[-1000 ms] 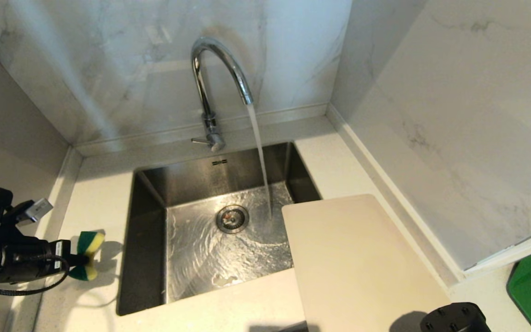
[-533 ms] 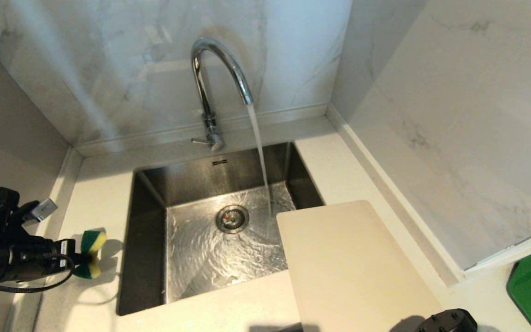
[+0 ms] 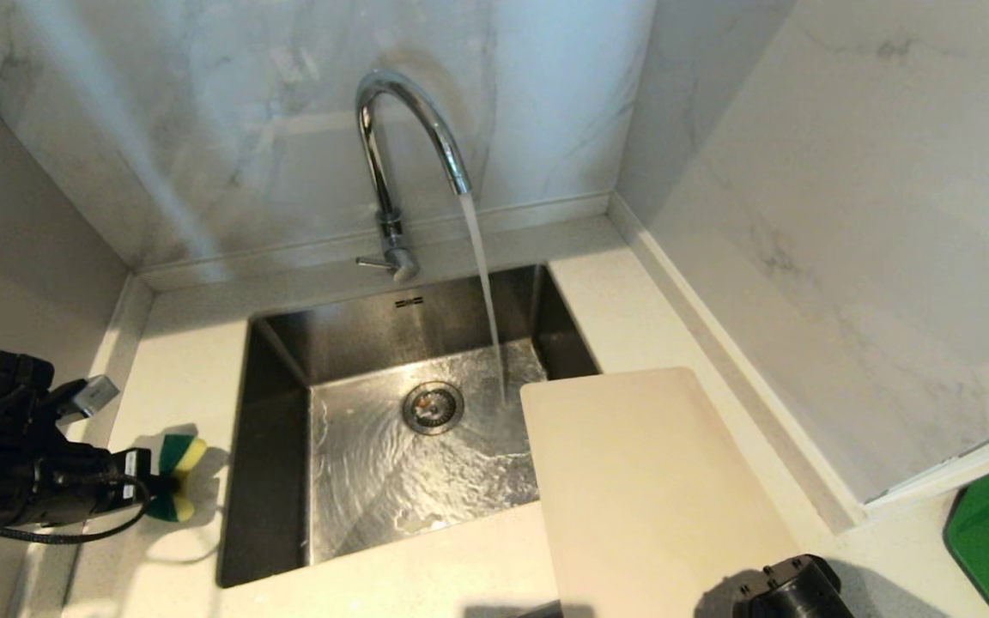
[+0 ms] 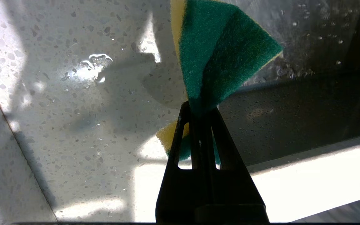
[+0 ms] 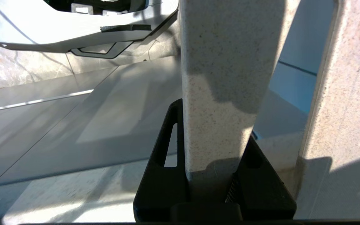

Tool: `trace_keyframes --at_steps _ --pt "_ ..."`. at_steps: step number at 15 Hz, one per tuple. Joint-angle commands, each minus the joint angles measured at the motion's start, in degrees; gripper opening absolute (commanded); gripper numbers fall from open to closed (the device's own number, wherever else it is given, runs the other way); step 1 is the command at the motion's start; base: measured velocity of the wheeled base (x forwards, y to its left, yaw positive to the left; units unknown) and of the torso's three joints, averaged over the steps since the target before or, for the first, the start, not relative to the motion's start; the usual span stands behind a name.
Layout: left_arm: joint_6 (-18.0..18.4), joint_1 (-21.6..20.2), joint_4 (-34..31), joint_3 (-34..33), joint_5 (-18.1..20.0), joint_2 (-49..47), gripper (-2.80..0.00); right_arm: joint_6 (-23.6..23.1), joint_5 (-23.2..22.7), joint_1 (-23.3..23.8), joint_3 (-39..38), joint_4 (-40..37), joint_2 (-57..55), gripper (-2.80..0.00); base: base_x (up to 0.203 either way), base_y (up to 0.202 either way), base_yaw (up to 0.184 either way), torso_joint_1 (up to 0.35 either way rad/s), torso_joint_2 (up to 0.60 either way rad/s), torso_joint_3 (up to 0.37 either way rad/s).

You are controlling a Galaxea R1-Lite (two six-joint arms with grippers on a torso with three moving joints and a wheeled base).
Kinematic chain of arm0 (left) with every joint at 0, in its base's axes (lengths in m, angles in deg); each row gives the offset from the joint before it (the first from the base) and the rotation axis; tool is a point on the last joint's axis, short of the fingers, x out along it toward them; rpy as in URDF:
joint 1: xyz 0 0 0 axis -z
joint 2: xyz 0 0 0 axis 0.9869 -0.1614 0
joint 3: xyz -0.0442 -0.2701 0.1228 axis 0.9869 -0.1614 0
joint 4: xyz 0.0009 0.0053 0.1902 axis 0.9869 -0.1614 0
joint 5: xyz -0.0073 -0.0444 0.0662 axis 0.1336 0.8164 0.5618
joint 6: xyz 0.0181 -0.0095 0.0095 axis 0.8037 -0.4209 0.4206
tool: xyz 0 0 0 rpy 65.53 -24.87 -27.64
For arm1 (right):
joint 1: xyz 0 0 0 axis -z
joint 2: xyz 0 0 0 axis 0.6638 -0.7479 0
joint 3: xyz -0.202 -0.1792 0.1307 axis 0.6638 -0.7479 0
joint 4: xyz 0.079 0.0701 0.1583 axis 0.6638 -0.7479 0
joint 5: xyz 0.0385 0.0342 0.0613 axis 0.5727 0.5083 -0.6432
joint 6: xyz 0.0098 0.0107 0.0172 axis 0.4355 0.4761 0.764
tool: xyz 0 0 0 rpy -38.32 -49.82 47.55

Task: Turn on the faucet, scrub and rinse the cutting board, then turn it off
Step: Put down the cutting board

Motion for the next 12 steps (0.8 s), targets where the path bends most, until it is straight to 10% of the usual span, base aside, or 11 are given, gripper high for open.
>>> trace_keyframes --at_steps 1,12 --pt "-0.1 0.0 0.9 0.0 0.1 -0.9 -2.80 -0.5 -0.1 0.0 1.5 0.2 -3.0 -2.80 0.000 0.000 0.000 0.000 0.00 0.000" --pt "0.0 -0.7 4.1 0.1 0.2 -4.8 -2.80 -0.5 0.1 0.1 6.1 0.2 -10.0 -2.80 0.000 0.000 0.000 0.000 0.00 0.000"
